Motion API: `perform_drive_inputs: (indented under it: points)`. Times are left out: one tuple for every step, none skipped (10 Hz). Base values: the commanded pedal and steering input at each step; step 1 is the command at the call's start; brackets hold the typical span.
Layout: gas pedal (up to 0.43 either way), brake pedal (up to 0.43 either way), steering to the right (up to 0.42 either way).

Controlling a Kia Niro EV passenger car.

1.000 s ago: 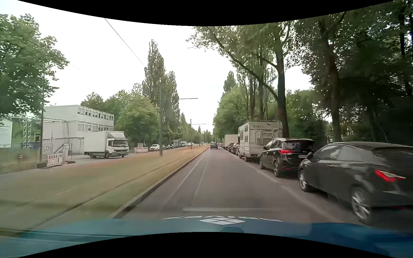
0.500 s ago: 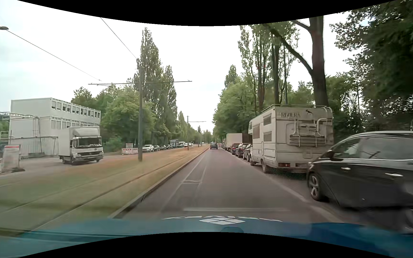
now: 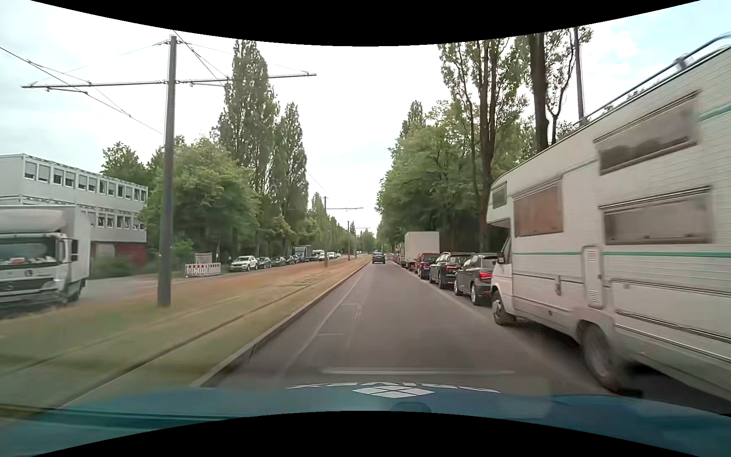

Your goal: Follow the waypoints while adhering to traffic rules and regulations

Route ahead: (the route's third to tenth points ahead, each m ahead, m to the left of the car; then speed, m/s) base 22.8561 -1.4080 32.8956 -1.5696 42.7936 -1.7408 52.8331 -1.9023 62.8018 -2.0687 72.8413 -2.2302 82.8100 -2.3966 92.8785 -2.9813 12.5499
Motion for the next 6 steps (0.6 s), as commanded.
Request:
perform_drive_inputs:
  points:
    - [0.169, 0.0, -0.003]
    - [0.169, 0.0, -0.003]
    - [0.169, 0.0, -0.004]
    - [0.169, 0.0, -0.003]
    - [0.169, 0.0, -0.003]
    - [0.169, 0.0, -0.003]
